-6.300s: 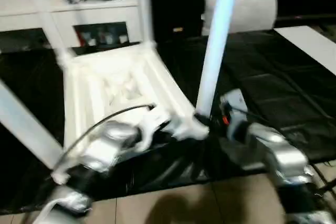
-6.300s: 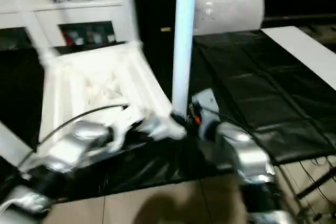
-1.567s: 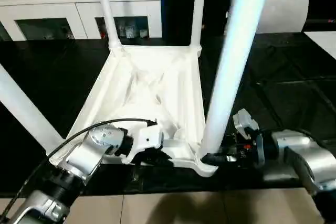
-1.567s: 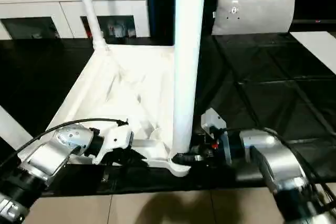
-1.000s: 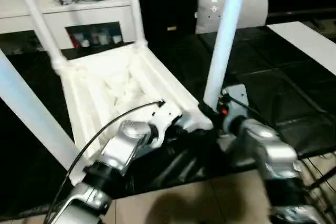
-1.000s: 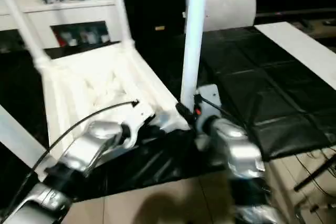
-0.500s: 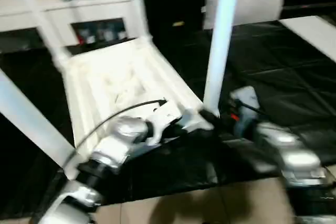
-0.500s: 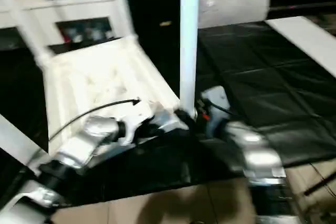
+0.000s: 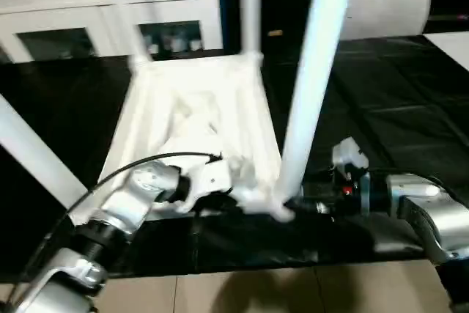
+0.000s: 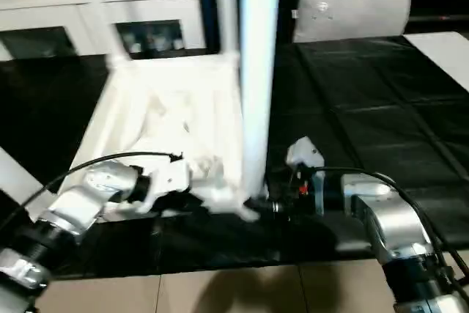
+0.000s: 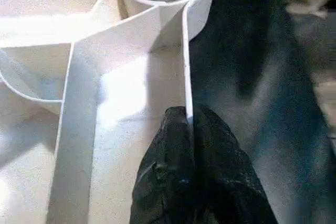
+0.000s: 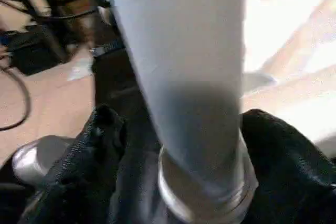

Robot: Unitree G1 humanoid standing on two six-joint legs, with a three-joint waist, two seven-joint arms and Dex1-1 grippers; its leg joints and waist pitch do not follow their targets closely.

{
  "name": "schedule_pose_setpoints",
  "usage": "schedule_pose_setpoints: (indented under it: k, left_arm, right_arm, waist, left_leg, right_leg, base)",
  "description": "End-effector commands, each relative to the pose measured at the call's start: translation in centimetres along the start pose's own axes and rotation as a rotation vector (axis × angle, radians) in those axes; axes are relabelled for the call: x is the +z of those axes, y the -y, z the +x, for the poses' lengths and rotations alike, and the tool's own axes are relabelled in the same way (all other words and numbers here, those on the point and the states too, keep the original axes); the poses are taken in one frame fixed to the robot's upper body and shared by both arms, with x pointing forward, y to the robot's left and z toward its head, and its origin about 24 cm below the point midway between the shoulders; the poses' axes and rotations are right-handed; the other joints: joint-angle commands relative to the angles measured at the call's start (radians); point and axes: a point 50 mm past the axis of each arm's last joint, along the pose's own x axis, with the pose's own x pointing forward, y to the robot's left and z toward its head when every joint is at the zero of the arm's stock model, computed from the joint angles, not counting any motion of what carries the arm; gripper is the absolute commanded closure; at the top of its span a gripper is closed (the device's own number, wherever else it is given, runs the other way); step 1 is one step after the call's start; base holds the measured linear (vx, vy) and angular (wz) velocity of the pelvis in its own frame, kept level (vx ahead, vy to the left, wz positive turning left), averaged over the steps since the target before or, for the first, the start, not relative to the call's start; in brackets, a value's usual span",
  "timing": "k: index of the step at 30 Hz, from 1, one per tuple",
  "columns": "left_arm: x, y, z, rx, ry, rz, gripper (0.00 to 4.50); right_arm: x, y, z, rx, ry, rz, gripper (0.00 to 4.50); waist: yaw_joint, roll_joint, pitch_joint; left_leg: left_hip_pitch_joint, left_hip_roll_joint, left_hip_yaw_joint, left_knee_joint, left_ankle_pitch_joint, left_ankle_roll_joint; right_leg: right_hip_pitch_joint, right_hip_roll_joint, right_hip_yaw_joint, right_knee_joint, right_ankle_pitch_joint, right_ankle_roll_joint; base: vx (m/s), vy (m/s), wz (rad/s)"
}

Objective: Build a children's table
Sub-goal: Rotate leg to tighten

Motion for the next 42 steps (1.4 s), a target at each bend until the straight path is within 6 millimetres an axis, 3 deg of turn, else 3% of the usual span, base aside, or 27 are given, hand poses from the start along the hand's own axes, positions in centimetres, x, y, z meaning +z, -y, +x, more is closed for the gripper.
schedule_pose_setpoints:
  k: [1,6,7,9,13,17,22,26,27,29,31,32,33,34,35,36,37,38,39,40,42]
  left_arm:
    - [0.3,0.8,0.7,-0.098,-0.025,0.051,4.50]
    - [0.3,0.6,0.6,-0.088,-0.017,0.053,4.50]
    - [0.4,0.5,0.6,-0.074,-0.010,0.051,4.50]
    - [0.4,0.5,0.6,-0.072,-0.010,0.050,4.50]
    - [0.4,0.4,0.4,-0.063,-0.011,0.047,4.50]
    - [0.4,0.4,0.4,-0.070,0.004,0.028,4.50]
    - [0.6,0.0,0.8,-0.007,0.030,-0.008,4.50]
    - [0.9,-0.6,1.3,0.086,0.057,-0.083,4.50]
    - [0.9,-0.7,1.3,0.097,0.056,-0.095,4.50]
    - [1.3,-1.1,1.8,0.175,0.072,-0.135,4.50]
    - [1.6,-1.5,2.1,0.231,0.077,-0.157,4.50]
    - [1.6,-1.5,2.1,0.231,0.077,-0.157,4.50]
    - [2.1,-2.3,2.7,0.335,0.078,-0.206,4.50]
    - [2.6,-2.7,3.1,0.379,0.091,-0.237,4.50]
    - [3.0,-3.0,3.4,0.414,0.104,-0.269,4.50]
    - [3.4,-3.1,4.0,0.439,0.117,-0.296,4.50]
    - [3.9,-3.2,4.6,0.460,0.126,-0.316,4.50]
    - [3.9,-3.2,4.6,0.460,0.126,-0.316,4.50]
    - [4.4,-3.2,5.5,0.473,0.130,-0.337,4.50]
    - [4.5,-3.2,5.7,0.475,0.130,-0.341,4.50]
    - [4.5,-3.2,5.9,0.482,0.121,-0.343,4.50]
  right_arm:
    - [0.3,0.0,0.1,0.059,-0.010,-0.013,1.15]
    - [0.3,-0.2,0.1,0.110,-0.012,0.006,1.60]
    - [0.2,-0.2,0.1,0.127,-0.018,0.014,1.70]
    - [0.2,-0.2,0.1,0.130,-0.019,0.016,1.84]
    - [0.0,-0.2,0.1,0.143,-0.024,0.026,2.27]
    - [-0.2,-0.3,0.0,0.156,-0.025,0.040,2.38]
    - [-0.5,-0.7,0.2,0.148,0.006,0.068,2.46]
    - [-0.4,-0.8,1.3,0.043,0.087,0.093,2.46]
    - [-0.5,-0.8,1.6,0.015,0.093,0.096,2.46]
    - [-0.8,0.2,3.4,-0.202,0.110,0.148,2.46]
    - [-0.9,0.8,4.2,-0.311,0.111,0.194,2.47]
    - [-0.9,0.8,4.2,-0.311,0.111,0.194,2.48]
    - [-1.2,1.3,4.9,-0.395,0.093,0.249,2.48]
    - [-1.2,1.7,5.3,-0.459,0.083,0.274,2.48]
    - [-1.2,2.1,5.7,-0.528,0.082,0.307,2.48]
    - [-1.1,2.6,6.1,-0.601,0.103,0.345,2.48]
    - [-0.8,3.1,6.6,-0.684,0.131,0.363,2.48]
    - [-0.8,3.1,6.6,-0.684,0.131,0.363,2.48]
    - [-0.2,3.3,7.3,-0.741,0.170,0.307,2.48]
    - [-0.1,3.4,7.4,-0.752,0.177,0.296,2.14]
    - [0.1,3.3,7.5,-0.758,0.218,0.313,1.80]
  waist:
    - [0.002,-0.028,-0.062]
    - [0.014,-0.032,-0.061]
    - [0.013,-0.041,-0.060]
    - [0.014,-0.039,-0.059]
    - [0.018,-0.041,-0.063]
    - [0.022,-0.039,-0.064]
    - [0.026,-0.043,-0.062]
    - [0.034,-0.046,-0.060]
    - [0.030,-0.046,-0.057]
    - [0.023,-0.045,-0.053]
    - [-0.007,-0.046,-0.048]
    - [-0.013,-0.045,-0.047]
    - [-0.029,-0.054,-0.045]
    - [-0.040,-0.049,-0.042]
    - [-0.046,-0.049,-0.043]
    - [-0.063,-0.044,-0.040]
    - [-0.076,-0.034,-0.047]
    - [-0.084,-0.029,-0.048]
    - [-0.092,-0.018,-0.050]
    - [-0.100,-0.022,-0.047]
    - [-0.108,-0.039,-0.046]
  left_leg:
    - [-0.020,0.033,0.014,-0.068,-0.065,0.110]
    - [-0.016,0.033,0.017,-0.071,-0.085,0.089]
    - [-0.016,0.032,0.018,-0.072,-0.096,0.082]
    - [-0.014,0.031,0.019,-0.073,-0.100,0.079]
    - [-0.016,0.031,0.020,-0.070,-0.068,0.086]
    - [-0.016,0.030,0.021,-0.069,-0.061,0.087]
    - [-0.015,0.030,0.022,-0.069,-0.065,0.086]
    - [-0.010,0.030,0.025,-0.071,-0.070,0.077]
    - [-0.012,0.027,0.025,-0.073,-0.085,0.067]
    - [-0.013,0.020,0.026,-0.074,-0.109,0.047]
    - [-0.015,0.010,0.022,-0.075,-0.154,0.015]
    - [-0.011,0.006,0.022,-0.073,-0.174,0.013]
    - [-0.013,0.003,0.022,-0.070,-0.195,0.017]
    - [-0.005,0.000,0.021,-0.065,-0.225,0.019]
    - [0.001,-0.002,0.022,-0.061,-0.237,0.022]
    - [-0.002,-0.001,0.017,-0.062,-0.262,0.023]
    - [-0.004,0.008,0.009,-0.064,-0.286,0.023]
    - [-0.008,0.017,0.003,-0.072,-0.302,0.028]
    - [-0.024,0.035,-0.007,-0.085,-0.326,0.031]
    - [-0.008,0.039,-0.004,-0.089,-0.370,0.032]
    - [-0.003,0.018,0.001,-0.082,-0.361,0.033]
  right_leg:
    - [0.069,-0.051,0.063,-0.054,-0.299,-0.151]
    - [0.068,-0.052,0.067,-0.057,-0.344,-0.132]
    - [0.069,-0.051,0.067,-0.058,-0.359,-0.124]
    - [0.067,-0.051,0.068,-0.060,-0.371,-0.122]
    - [0.067,-0.050,0.071,-0.053,-0.329,-0.133]
    - [0.067,-0.049,0.070,-0.053,-0.328,-0.135]
    - [0.066,-0.048,0.070,-0.057,-0.359,-0.122]
    - [0.061,-0.049,0.072,-0.063,-0.387,-0.110]
    - [0.062,-0.047,0.069,-0.068,-0.419,-0.096]
    - [0.061,-0.046,0.063,-0.077,-0.476,-0.063]
    - [0.060,-0.043,0.046,-0.094,-0.567,-0.012]
    - [0.058,-0.043,0.040,-0.101,-0.594,0.002]
    - [0.059,-0.039,0.035,-0.109,-0.626,0.029]
    - [0.050,-0.036,0.025,-0.122,-0.657,0.046]
    - [0.046,-0.037,0.019,-0.130,-0.666,0.051]
    - [0.051,-0.036,0.004,-0.138,-0.674,0.060]
    - [0.062,-0.041,-0.008,-0.142,-0.644,0.066]
    - [0.072,-0.043,-0.010,-0.141,-0.612,0.063]
    - [0.087,-0.047,-0.004,-0.125,-0.536,0.059]
    - [0.076,-0.047,0.001,-0.129,-0.503,0.035]
    - [0.071,-0.050,0.002,-0.133,-0.527,0.013]
  base:
    - [0.000,0.000,0.00]
    - [0.000,0.000,0.00]
    - [0.000,0.000,0.00]
    - [0.000,0.000,0.00]
    - [0.000,0.000,0.00]
    - [0.000,0.000,0.00]
    - [0.000,0.000,0.00]
    - [0.000,0.000,0.00]
    - [0.000,0.000,0.00]
    - [0.000,0.000,0.00]
    - [0.000,0.000,0.00]
    - [0.000,0.000,0.00]
    - [0.000,0.000,0.00]
    - [0.000,0.000,0.00]
    - [0.000,0.000,0.00]
    - [0.000,0.000,0.00]
    - [0.000,0.000,0.00]
    - [0.000,0.000,0.00]
    - [0.000,0.000,0.00]
    - [0.000,0.000,0.00]
    - [0.000,0.000,0.00]
